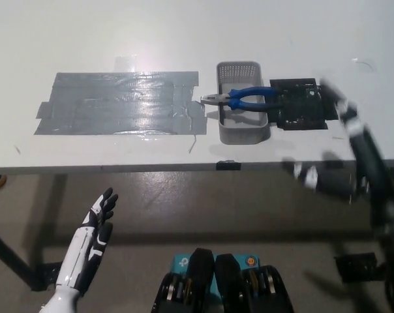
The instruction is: The robot picks the blue plier placed on top of the container and places it on the grey area of the table
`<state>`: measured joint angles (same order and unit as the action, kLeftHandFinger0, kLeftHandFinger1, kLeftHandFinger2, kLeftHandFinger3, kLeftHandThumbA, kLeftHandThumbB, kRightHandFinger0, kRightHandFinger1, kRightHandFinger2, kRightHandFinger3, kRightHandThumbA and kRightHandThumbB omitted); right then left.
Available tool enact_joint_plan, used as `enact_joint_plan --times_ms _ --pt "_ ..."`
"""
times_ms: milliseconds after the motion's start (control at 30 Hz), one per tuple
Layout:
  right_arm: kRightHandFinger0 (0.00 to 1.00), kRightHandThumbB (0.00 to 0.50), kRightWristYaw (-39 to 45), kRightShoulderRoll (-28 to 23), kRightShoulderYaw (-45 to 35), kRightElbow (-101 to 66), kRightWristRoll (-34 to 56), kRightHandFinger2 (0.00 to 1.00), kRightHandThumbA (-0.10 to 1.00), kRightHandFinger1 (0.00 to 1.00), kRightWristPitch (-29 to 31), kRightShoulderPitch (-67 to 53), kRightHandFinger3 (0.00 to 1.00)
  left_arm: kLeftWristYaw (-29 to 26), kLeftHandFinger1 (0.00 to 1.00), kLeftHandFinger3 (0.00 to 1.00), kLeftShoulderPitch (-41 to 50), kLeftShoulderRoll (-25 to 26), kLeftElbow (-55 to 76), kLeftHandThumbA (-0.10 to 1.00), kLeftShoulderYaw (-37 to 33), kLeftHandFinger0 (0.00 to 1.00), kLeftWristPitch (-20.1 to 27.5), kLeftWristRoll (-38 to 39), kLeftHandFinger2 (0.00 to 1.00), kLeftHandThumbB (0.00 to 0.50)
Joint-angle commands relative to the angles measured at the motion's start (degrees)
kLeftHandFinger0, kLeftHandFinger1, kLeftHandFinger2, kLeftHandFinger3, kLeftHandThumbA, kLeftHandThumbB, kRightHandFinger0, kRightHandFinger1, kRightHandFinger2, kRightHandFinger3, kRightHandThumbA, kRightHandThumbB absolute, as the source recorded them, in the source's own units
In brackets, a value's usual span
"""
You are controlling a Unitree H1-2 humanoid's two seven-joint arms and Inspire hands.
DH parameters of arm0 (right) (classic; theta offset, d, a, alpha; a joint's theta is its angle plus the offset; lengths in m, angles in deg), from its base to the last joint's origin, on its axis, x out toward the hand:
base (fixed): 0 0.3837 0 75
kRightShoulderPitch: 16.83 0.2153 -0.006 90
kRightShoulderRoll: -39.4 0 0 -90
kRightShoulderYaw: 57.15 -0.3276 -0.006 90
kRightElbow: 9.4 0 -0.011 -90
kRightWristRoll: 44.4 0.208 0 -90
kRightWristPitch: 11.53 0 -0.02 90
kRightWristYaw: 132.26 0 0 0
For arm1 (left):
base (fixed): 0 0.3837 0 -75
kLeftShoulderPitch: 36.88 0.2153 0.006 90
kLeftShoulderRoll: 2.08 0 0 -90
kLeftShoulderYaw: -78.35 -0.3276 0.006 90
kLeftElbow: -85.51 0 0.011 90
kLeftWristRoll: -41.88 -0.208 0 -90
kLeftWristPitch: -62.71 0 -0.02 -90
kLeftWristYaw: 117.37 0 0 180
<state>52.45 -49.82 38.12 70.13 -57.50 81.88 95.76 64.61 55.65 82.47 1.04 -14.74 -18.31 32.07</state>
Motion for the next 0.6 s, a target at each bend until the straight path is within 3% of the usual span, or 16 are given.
enact_joint_plan --times_ms 0,67,233,367,467,567 --pt "1.0 0.31 7.8 -3.0 2.7 2.0 -2.4 1.0 0.93 1.0 -11.7 10.3 1.0 0.3 1.0 1.0 -0.6 0.8 0.7 1.0 -0.3 1.0 3.2 -0.8 1.0 0.137" --pt "1.0 0.318 11.7 -4.4 4.7 6.6 -1.5 1.0 0.89 1.0 -16.4 16.7 1.0 0.4 1.0 1.0 -0.5 0.9 1.1 1.0 -0.2 1.0 2.6 -0.8 1.0 0.129" --pt "1.0 0.335 16.2 -5.9 8.3 20.0 -2.0 1.0 0.87 1.0 -19.3 27.4 1.0 0.5 1.0 1.0 -1.1 1.0 1.3 1.0 -0.3 1.0 2.4 -1.1 1.0 0.125" --pt "1.0 0.34 17.9 -5.9 10.4 27.9 -1.7 1.0 0.85 1.0 -19.3 32.8 1.0 0.6 1.0 1.0 -1.4 1.0 1.1 1.0 -0.4 1.0 2.5 -1.2 1.0 0.118" --pt "1.0 0.381 19.1 -5.5 12.4 35.2 -2.5 1.0 0.86 1.0 -18.2 37.3 1.0 0.7 1.0 1.0 -1.7 1.1 1.4 1.0 -0.4 1.0 2.0 -1.2 1.0 0.118" --pt "1.0 0.369 19.7 -5.0 14.3 40.4 -3.3 1.0 0.86 1.0 -16.6 40.4 1.0 0.9 1.0 1.0 -1.9 1.2 1.6 1.0 -0.4 1.0 1.7 -1.2 1.0 0.117"
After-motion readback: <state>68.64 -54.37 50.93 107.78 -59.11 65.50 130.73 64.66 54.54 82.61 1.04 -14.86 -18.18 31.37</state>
